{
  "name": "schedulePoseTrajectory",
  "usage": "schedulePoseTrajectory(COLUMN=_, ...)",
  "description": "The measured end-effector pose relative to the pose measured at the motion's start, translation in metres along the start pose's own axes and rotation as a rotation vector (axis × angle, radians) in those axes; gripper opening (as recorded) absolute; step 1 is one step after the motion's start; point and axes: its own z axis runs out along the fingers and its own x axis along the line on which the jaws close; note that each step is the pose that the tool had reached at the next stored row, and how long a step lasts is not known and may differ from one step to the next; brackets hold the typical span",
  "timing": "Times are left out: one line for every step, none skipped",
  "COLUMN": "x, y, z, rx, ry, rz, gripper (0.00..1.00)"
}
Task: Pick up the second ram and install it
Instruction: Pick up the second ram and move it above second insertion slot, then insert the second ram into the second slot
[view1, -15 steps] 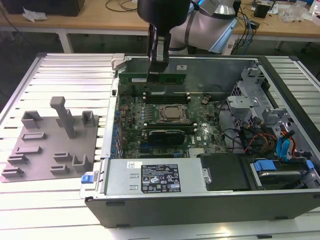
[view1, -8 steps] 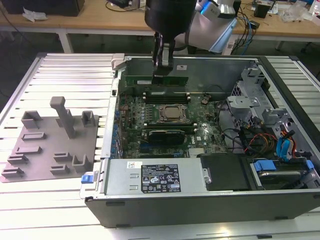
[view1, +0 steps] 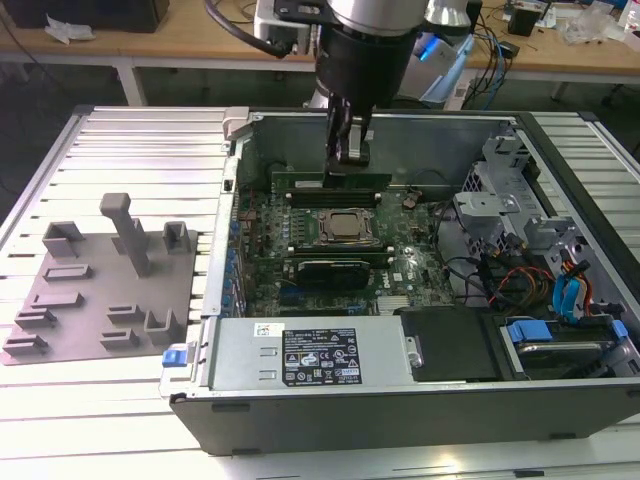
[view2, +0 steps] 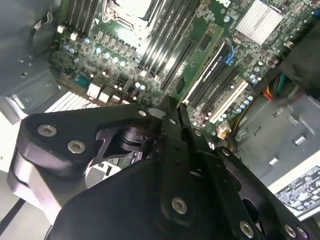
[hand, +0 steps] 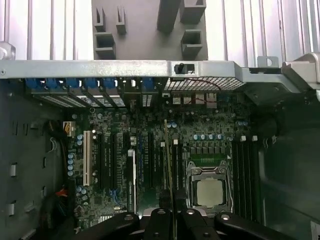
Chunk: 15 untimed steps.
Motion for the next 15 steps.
schedulePoseTrajectory(x=0.0002, y=-0.0019, z=0.0043, rx=0.0001, ry=-0.0002, rz=0.000, gripper=0.11)
schedulePoseTrajectory(x=0.0004, y=-0.0036, z=0.0072, rx=0.0000, ry=-0.0001, rz=0.000, gripper=0.11)
schedulePoseTrajectory(x=0.0004, y=-0.0042, z=0.0083, rx=0.0000, ry=0.0000, rz=0.000, gripper=0.11)
schedulePoseTrajectory(x=0.0004, y=-0.0042, z=0.0083, rx=-0.0001, ry=0.0002, rz=0.000, gripper=0.11)
schedulePoseTrajectory(x=0.0005, y=-0.0042, z=0.0083, rx=-0.0001, ry=0.0001, rz=0.000, gripper=0.11)
schedulePoseTrajectory(x=0.0005, y=-0.0043, z=0.0084, rx=0.0000, ry=-0.0001, rz=0.000, gripper=0.11)
schedulePoseTrajectory(x=0.0005, y=-0.0044, z=0.0085, rx=-0.0001, ry=0.0000, rz=0.000, gripper=0.11)
schedulePoseTrajectory(x=0.0005, y=-0.0044, z=0.0085, rx=0.0000, ry=0.0000, rz=0.000, gripper=0.11)
schedulePoseTrajectory(x=0.0005, y=-0.0044, z=0.0085, rx=0.0000, ry=-0.0001, rz=0.000, gripper=0.11)
schedulePoseTrajectory(x=0.0005, y=-0.0044, z=0.0085, rx=0.0000, ry=0.0000, rz=0.000, gripper=0.11)
schedulePoseTrajectory(x=0.0005, y=-0.0045, z=0.0085, rx=0.0000, ry=-0.0001, rz=0.000, gripper=0.11)
schedulePoseTrajectory(x=0.0005, y=-0.0045, z=0.0085, rx=0.0000, ry=-0.0001, rz=0.000, gripper=0.11)
schedulePoseTrajectory(x=0.0005, y=-0.0045, z=0.0085, rx=0.0000, ry=-0.0001, rz=0.000, gripper=0.11)
schedulePoseTrajectory(x=0.0005, y=-0.0045, z=0.0085, rx=0.0000, ry=-0.0001, rz=0.000, gripper=0.11)
schedulePoseTrajectory(x=0.0005, y=-0.0045, z=0.0085, rx=0.0000, ry=-0.0001, rz=0.000, gripper=0.11)
